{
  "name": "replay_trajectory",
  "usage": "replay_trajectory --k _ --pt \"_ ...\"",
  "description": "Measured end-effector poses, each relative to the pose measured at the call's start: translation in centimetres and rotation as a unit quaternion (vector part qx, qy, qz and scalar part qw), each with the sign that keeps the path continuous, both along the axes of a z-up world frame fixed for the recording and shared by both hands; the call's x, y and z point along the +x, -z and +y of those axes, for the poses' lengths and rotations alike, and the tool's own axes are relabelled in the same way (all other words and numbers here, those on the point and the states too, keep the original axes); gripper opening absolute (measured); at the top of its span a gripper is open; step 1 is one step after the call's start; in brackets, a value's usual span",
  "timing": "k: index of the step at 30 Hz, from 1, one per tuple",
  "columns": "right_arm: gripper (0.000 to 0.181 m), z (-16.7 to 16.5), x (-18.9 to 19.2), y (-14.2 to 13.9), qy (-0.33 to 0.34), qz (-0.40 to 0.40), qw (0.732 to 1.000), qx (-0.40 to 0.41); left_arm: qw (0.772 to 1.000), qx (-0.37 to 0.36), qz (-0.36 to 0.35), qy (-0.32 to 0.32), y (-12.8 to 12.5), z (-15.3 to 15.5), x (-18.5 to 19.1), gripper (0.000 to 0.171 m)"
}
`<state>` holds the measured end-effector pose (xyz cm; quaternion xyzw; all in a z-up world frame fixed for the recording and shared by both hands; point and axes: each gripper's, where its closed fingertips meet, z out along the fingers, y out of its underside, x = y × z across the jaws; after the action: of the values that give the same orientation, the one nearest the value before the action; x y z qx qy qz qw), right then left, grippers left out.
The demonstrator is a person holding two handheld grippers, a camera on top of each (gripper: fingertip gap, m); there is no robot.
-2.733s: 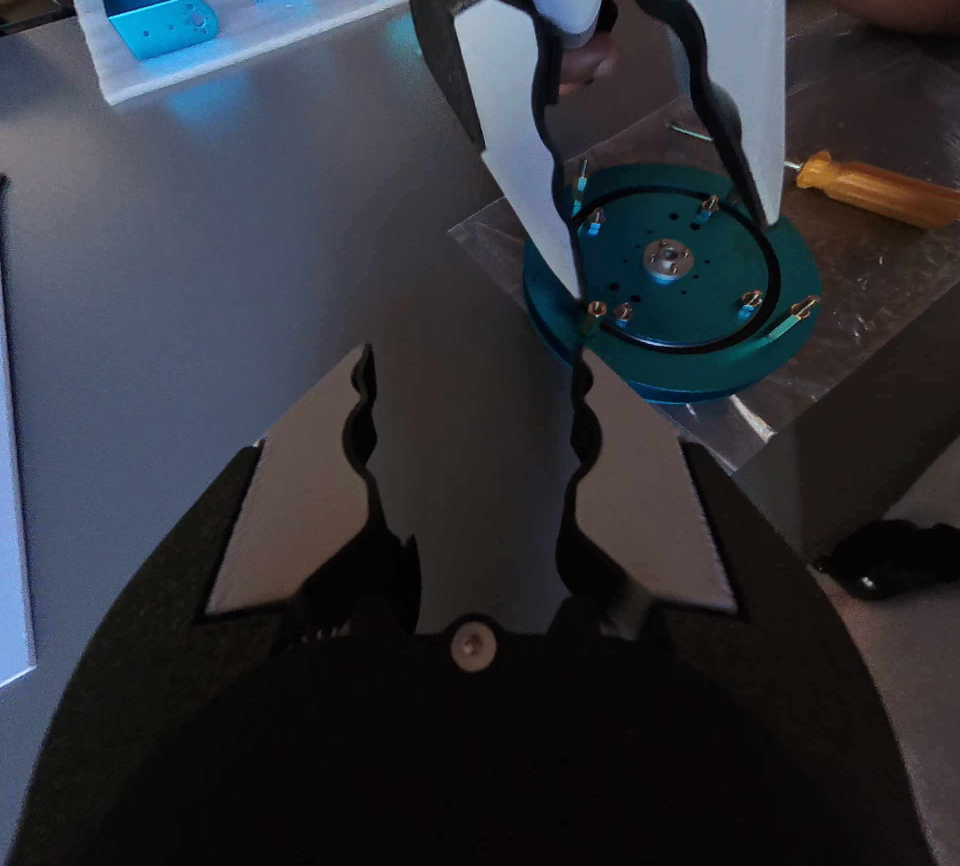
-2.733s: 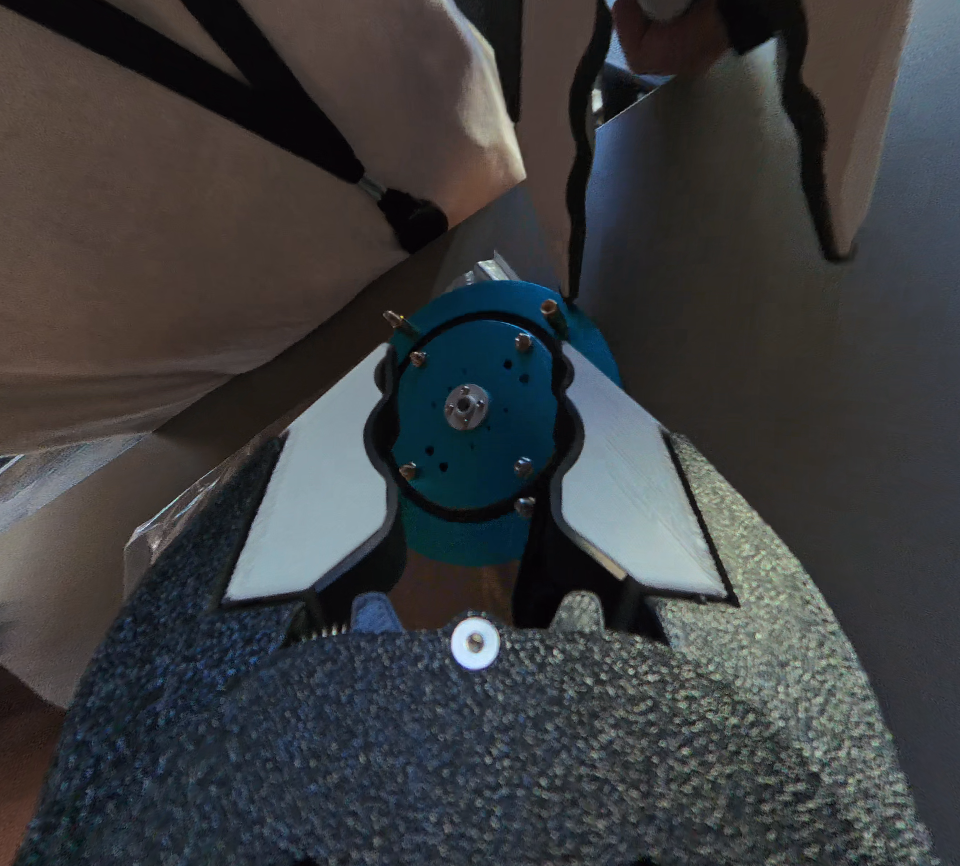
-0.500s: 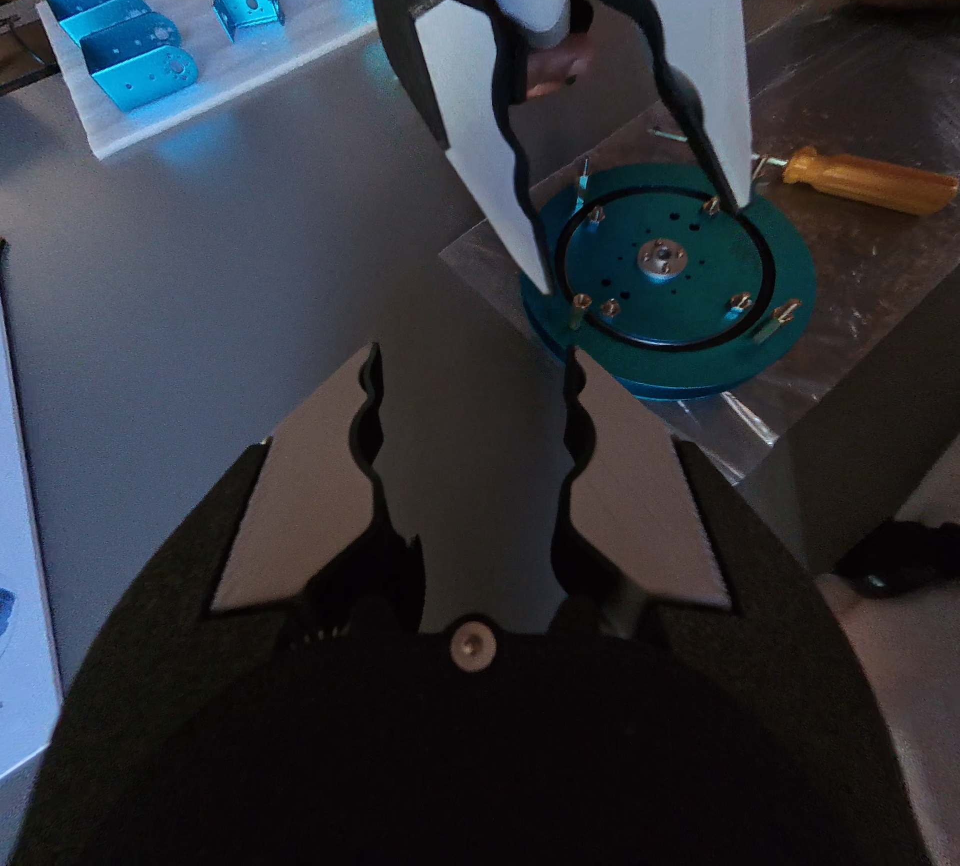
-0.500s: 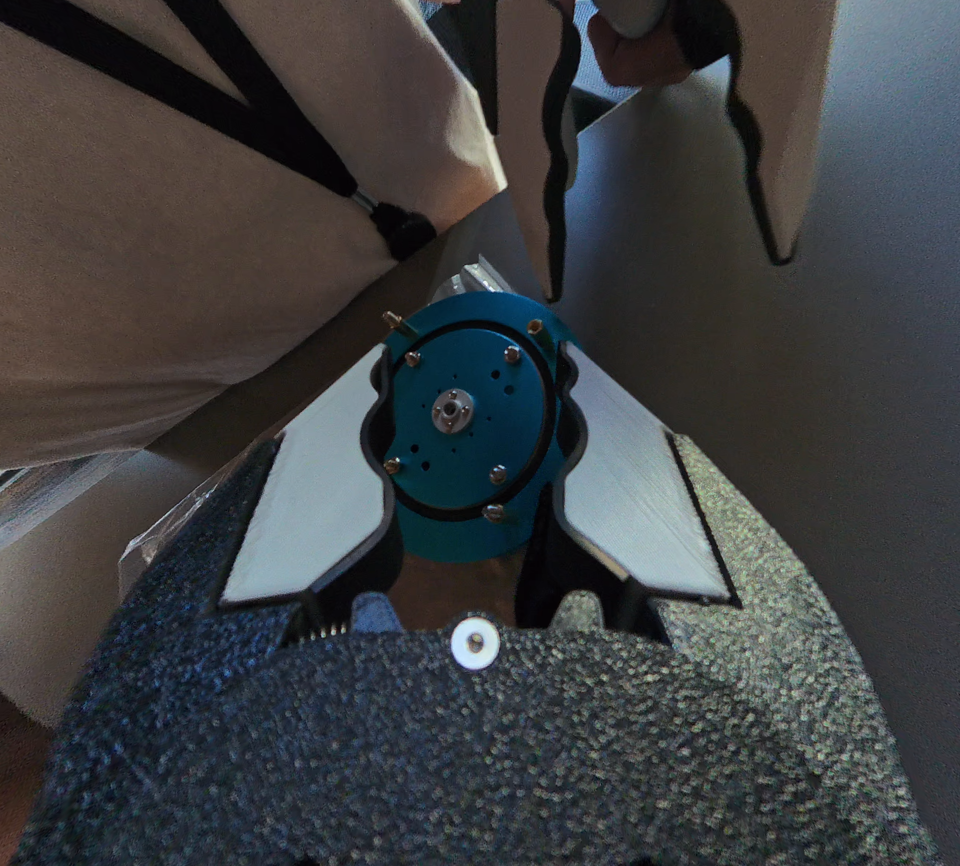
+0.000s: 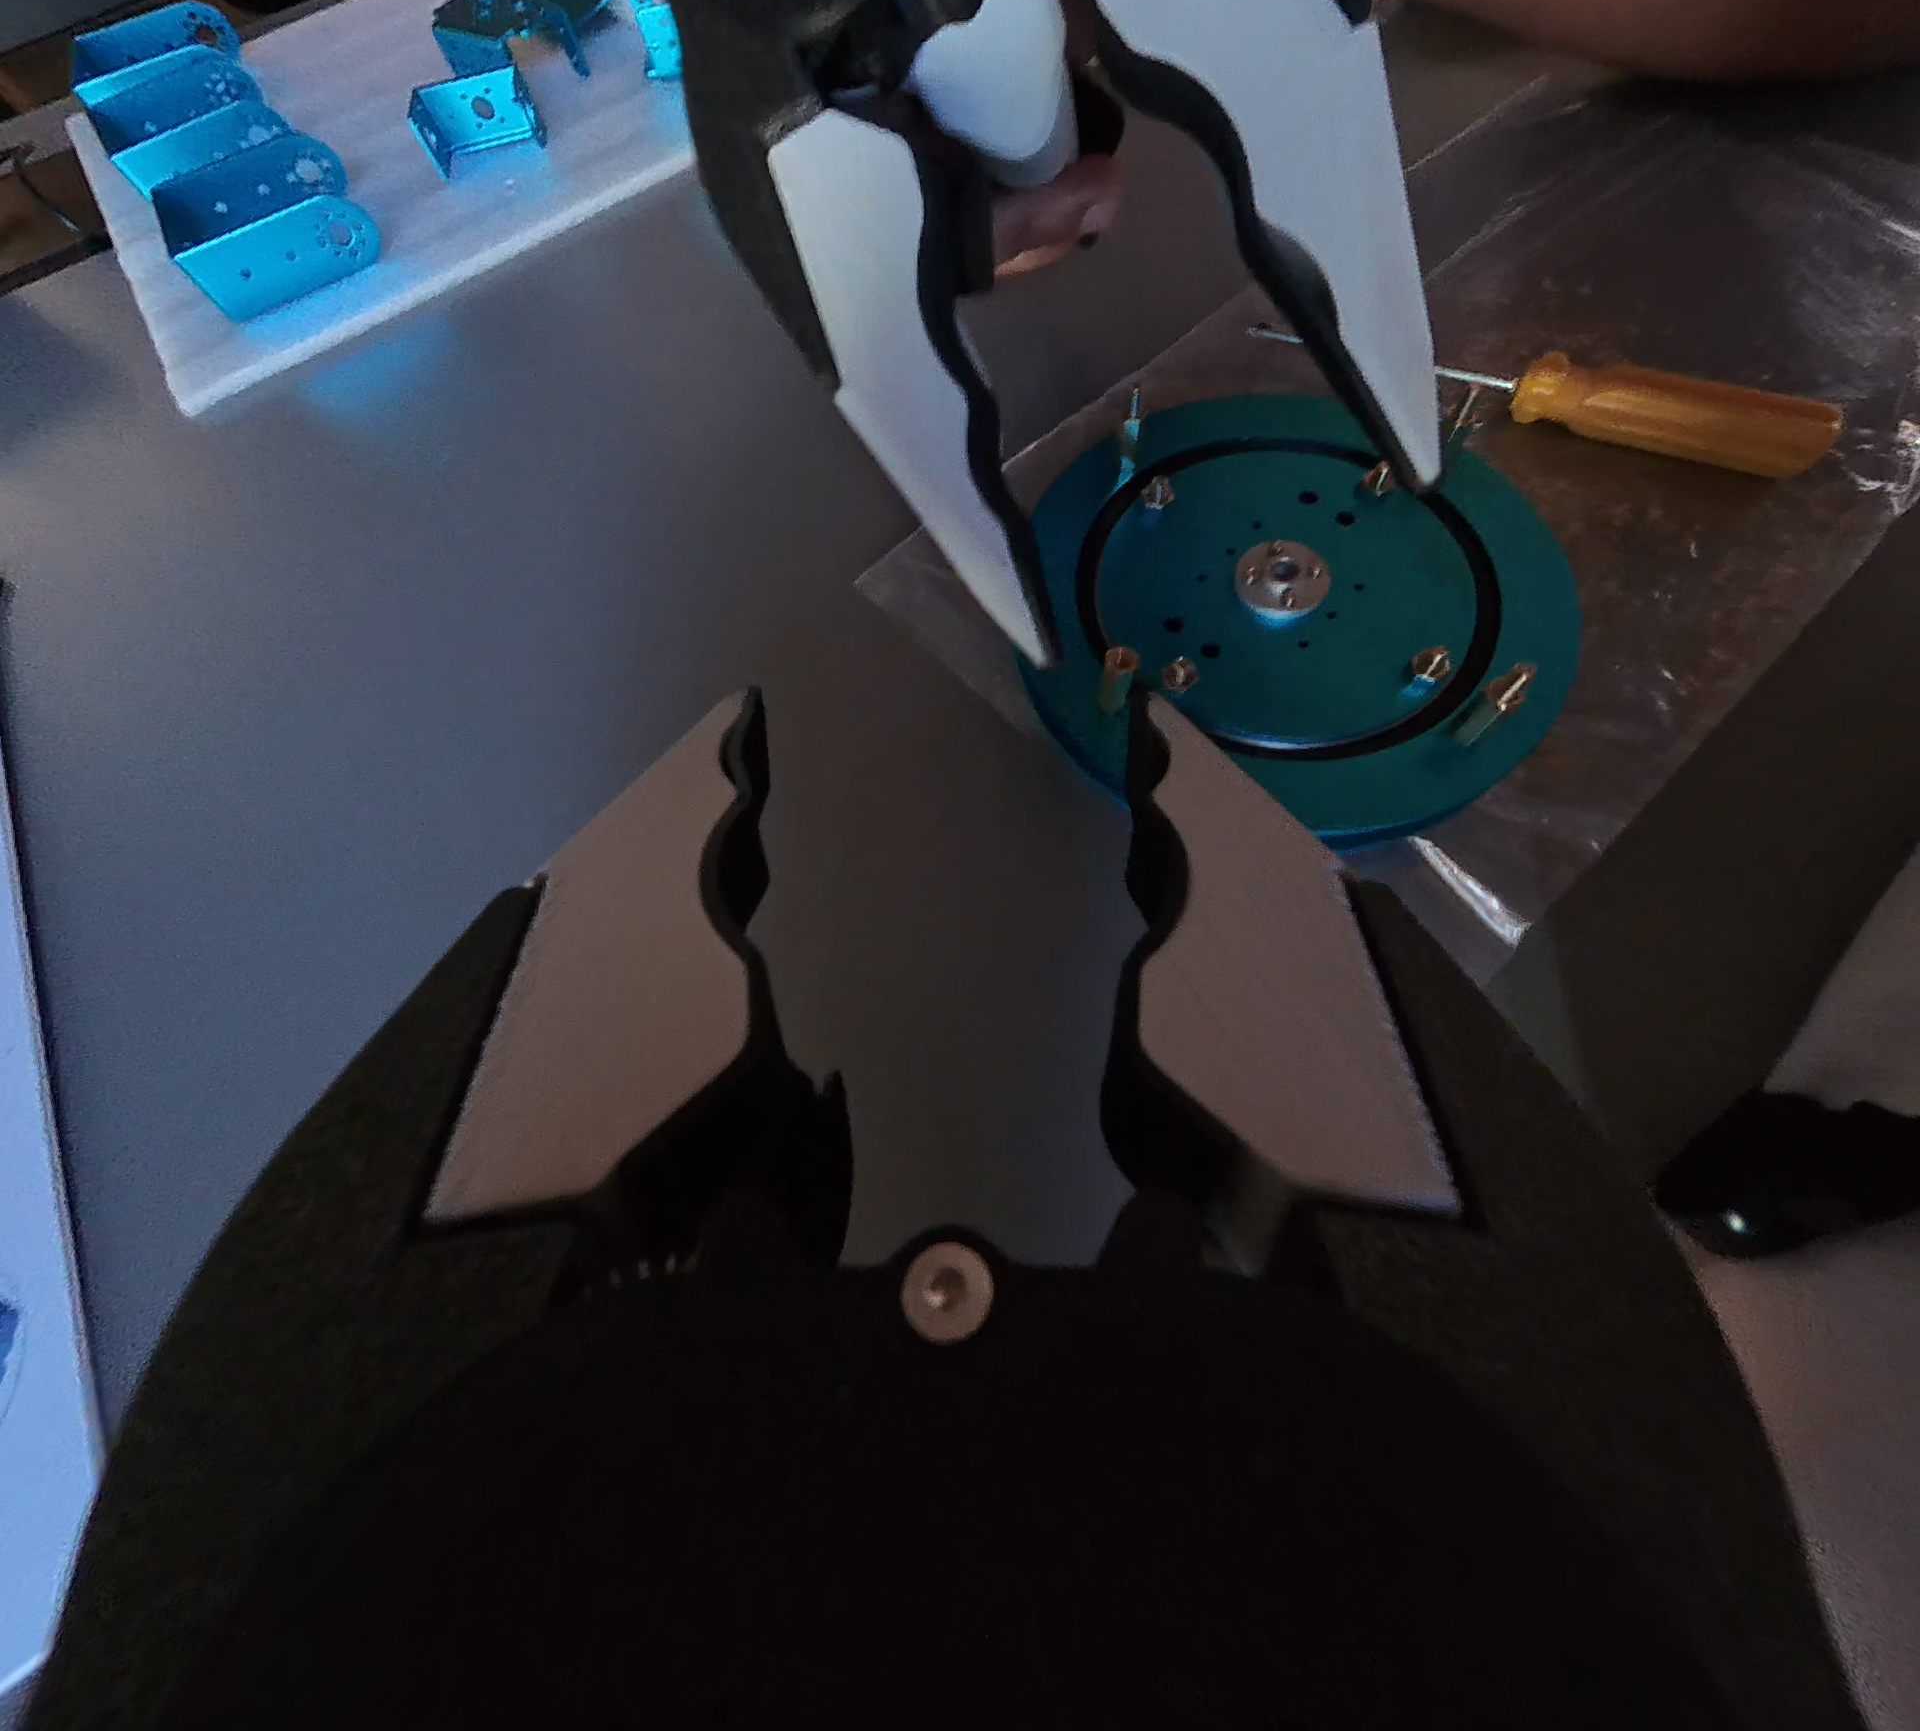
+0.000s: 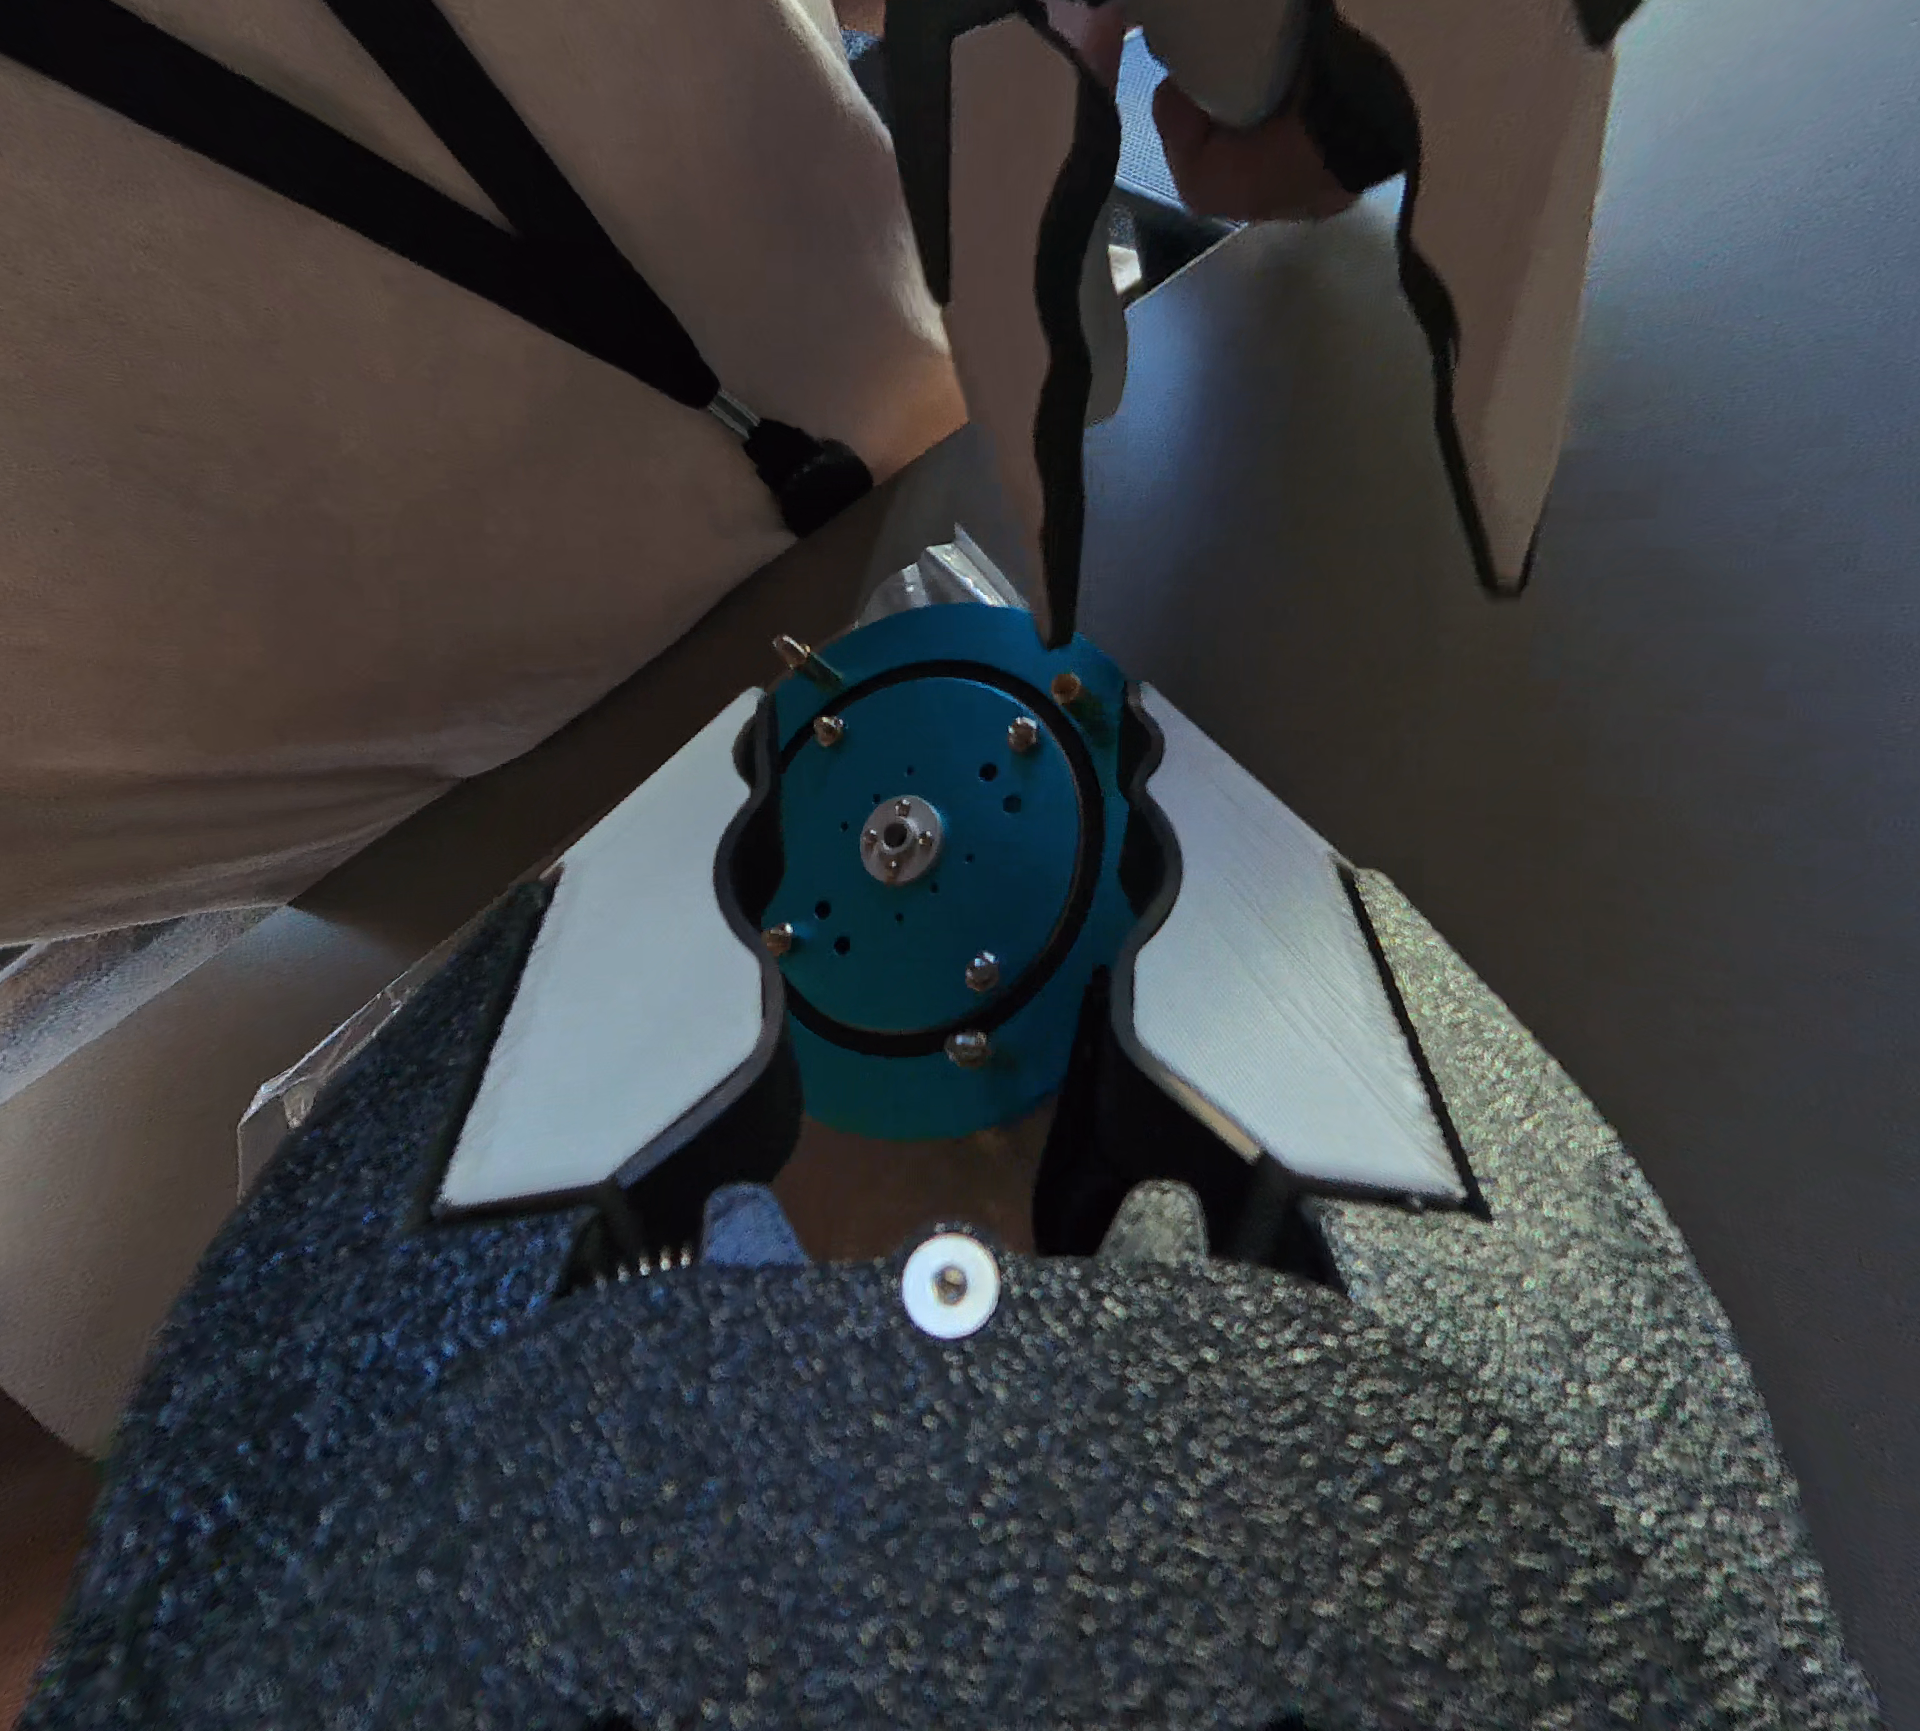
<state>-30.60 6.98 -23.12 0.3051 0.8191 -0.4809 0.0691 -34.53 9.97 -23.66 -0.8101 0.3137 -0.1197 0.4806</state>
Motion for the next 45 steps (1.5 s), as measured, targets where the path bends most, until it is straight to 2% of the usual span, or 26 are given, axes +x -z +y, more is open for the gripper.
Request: replay_trajectory --k 5,8,10,12,15,18,22,23,25,28,31,34,37,41,45 --pt "0.065 -1.8 0.1 0.9 -0.03 -0.018 0.999 -0.003 1.0 0.008 0.012 0.012 0.7 1.4 1.7 0.071" --pt "0.067 -0.5 0.4 0.9 -0.008 -0.022 1.0 -0.001 1.0 0.001 0.011 0.006 0.8 1.3 0.8 0.073" --pt "0.06 0.5 0.9 0.8 0.001 -0.025 1.0 0.001 1.0 -0.005 0.024 -0.015 1.1 1.0 -0.7 0.068" --pt "0.063 0.9 0.4 0.5 0.013 -0.009 1.0 0.0 1.0 -0.007 0.023 -0.018 1.1 0.6 -1.4 0.068" --pt "0.065 -0.2 0.0 0.8 -0.006 -0.009 1.0 0.002 1.0 0.005 0.007 0.007 0.1 0.6 0.3 0.07" --pt "0.064 -1.2 0.1 1.0 -0.024 -0.018 1.0 -0.002 1.0 0.013 0.015 0.023 0.3 1.4 2.0 0.071" --pt "0.066 0.2 0.9 1.0 0.003 -0.03 1.0 0.001 1.0 -0.005 0.019 0.007 1.1 1.6 0.7 0.075" --pt "0.06 0.6 1.2 1.0 0.004 -0.036 0.999 0.003 1.0 -0.006 0.021 0.001 1.1 1.5 0.2 0.072" --pt "0.062 1.1 0.8 0.4 0.015 -0.018 1.0 0.001 1.0 -0.008 0.02 0.0 1.0 1.1 -0.1 0.07" --pt "0.066 0.3 0.1 0.1 0.002 -0.006 1.0 0.001 1.0 0.004 0.003 0.022 0.1 1.1 1.4 0.071" --pt "0.067 -0.9 0.4 0.9 -0.018 -0.025 1.0 0.001 0.999 0.01 0.021 0.023 0.7 2.1 2.1 0.071" --pt "0.067 0.2 0.7 1.0 0.003 -0.029 1.0 0.005 1.0 -0.002 0.014 0.016 1.0 2.1 1.2 0.074" --pt "0.065 1.6 1.1 1.0 0.022 -0.03 0.999 0.013 1.0 -0.003 0.023 -0.004 1.1 1.8 -0.2 0.066" --pt "0.066 0.5 0.3 0.5 0.007 -0.013 1.0 0.004 1.0 0.008 0.004 0.03 0.2 1.7 1.9 0.072" --pt "0.069 -0.4 0.7 0.9 -0.003 -0.029 1.0 -0.005 0.999 0.007 0.018 0.03 0.9 2.7 2.4 0.073"
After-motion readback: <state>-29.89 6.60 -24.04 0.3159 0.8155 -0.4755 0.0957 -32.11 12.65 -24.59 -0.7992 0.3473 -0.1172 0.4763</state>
